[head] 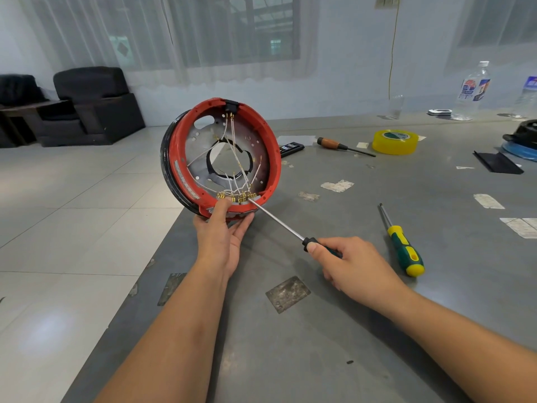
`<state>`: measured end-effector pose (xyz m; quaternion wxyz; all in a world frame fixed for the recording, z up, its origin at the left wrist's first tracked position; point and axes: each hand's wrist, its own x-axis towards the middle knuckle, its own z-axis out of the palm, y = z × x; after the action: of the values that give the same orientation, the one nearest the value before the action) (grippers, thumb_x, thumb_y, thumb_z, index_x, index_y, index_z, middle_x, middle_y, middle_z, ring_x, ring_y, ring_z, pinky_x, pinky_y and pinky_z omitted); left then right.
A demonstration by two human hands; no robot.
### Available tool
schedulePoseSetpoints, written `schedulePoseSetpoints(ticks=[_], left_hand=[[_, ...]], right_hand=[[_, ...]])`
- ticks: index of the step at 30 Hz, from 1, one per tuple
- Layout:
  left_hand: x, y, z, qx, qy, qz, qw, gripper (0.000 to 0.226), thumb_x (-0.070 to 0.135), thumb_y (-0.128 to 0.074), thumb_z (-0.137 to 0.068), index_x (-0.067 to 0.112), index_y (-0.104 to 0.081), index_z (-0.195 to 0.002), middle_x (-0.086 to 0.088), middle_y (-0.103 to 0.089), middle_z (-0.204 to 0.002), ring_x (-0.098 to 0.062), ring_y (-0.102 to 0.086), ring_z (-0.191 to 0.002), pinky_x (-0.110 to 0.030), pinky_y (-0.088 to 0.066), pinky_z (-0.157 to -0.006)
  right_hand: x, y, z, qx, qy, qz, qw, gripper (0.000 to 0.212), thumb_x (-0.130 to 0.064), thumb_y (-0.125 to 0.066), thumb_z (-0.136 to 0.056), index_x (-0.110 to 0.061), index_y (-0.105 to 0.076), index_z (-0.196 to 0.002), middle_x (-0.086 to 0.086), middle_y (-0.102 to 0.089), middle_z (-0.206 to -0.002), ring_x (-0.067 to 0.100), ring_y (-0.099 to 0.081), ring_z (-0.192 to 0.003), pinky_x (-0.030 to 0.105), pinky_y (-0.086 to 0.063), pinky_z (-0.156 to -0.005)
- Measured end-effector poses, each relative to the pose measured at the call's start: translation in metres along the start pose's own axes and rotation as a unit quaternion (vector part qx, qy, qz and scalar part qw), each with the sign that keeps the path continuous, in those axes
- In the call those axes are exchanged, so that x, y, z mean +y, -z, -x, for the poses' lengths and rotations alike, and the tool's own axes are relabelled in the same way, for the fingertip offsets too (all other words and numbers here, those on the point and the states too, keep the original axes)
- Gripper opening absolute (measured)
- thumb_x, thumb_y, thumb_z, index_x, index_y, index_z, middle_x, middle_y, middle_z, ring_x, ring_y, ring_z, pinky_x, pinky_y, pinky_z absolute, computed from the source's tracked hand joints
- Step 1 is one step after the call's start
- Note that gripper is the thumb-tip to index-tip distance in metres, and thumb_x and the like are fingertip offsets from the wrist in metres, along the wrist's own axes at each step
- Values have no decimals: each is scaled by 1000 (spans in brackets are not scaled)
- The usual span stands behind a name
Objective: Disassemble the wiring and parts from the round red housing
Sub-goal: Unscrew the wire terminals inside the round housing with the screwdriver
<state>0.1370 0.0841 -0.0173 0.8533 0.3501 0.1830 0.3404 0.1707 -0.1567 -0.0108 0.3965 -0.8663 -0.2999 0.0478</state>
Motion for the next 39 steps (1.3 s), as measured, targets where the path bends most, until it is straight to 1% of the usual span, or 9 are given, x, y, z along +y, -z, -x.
schedulePoseSetpoints(ticks=[4,9,15,20,25,29,32,36,39], left_hand=[[-2,1,0,-1,-9,-9,1000,36,10,-73,-94,18,-48,-119,-14,-71,-121,-31,-78,-102,-45,-65,-84],[3,3,-2,16,10,31,999,53,13,-77,-93,13,-49,-138,-15,-71,-129,-28,-79,-98,-49,-65,-88],[4,3,-1,-4,26,2,1000,66,15,-77,-93,4,-47,-151,-23,-64,-137,-35,-77,-106,-51,-64,-91],[5,3,-1,-10,39,-21,999,65,18,-81,-91,6,-51,-148,-22,-66,-138,-30,-79,-101,-46,-65,-82],[6,4,-2,-2,42,-41,998,61,23,-83,-90,12,-54,-143,-17,-69,-134,-32,-78,-103,-48,-65,-82],[7,5,-3,-14,30,-94,995,61,33,-82,-91,25,-47,-140,-6,-66,-133,-35,-78,-101,-46,-65,-79],[12,7,-2,-42,20,-121,992,74,26,-81,-94,48,-35,-147,-2,-61,-138,-37,-78,-100,-49,-65,-79],[14,8,0,-50,25,-117,992,72,22,-82,-91,43,-40,-146,-7,-61,-139,-42,-75,-108,-54,-65,-81],[15,6,2,-35,32,-118,992,70,40,-86,-85,35,-44,-141,-8,-60,-135,-44,-71,-111,-57,-64,-82]], right_hand=[[2,0,-5,-10,-22,-46,999,44,-56,-51,-100,-17,-68,-88,-4,-63,-57,5,-49,-46,31,-45,-56],[6,5,-4,-5,-8,-42,999,42,-58,-50,-99,-22,-71,-95,-6,-65,-60,3,-51,-47,28,-45,-57],[10,11,-2,-4,37,-32,999,13,-57,-55,-96,-54,-66,-104,-6,-67,-66,7,-54,-53,24,-45,-54],[13,19,-3,4,58,-11,998,10,-54,-61,-95,-57,-69,-90,-15,-68,-68,4,-59,-61,14,-43,-55],[16,20,-4,2,74,-10,997,12,-56,-61,-94,-66,-60,-101,-12,-68,-69,7,-59,-64,17,-44,-55],[18,20,-5,0,66,-8,998,8,-54,-62,-95,-57,-69,-98,-11,-67,-67,1,-54,-57,15,-41,-53],[20,21,-6,2,61,-2,998,10,-53,-63,-95,-53,-71,-101,-14,-67,-66,0,-55,-58,12,-43,-54],[22,25,-6,0,62,11,998,17,-51,-63,-95,-49,-73,-109,-21,-66,-64,-2,-55,-58,10,-41,-53],[24,28,-7,-4,63,41,997,22,-52,-62,-95,-47,-73,-112,-28,-65,-65,-1,-59,-64,11,-41,-52]])
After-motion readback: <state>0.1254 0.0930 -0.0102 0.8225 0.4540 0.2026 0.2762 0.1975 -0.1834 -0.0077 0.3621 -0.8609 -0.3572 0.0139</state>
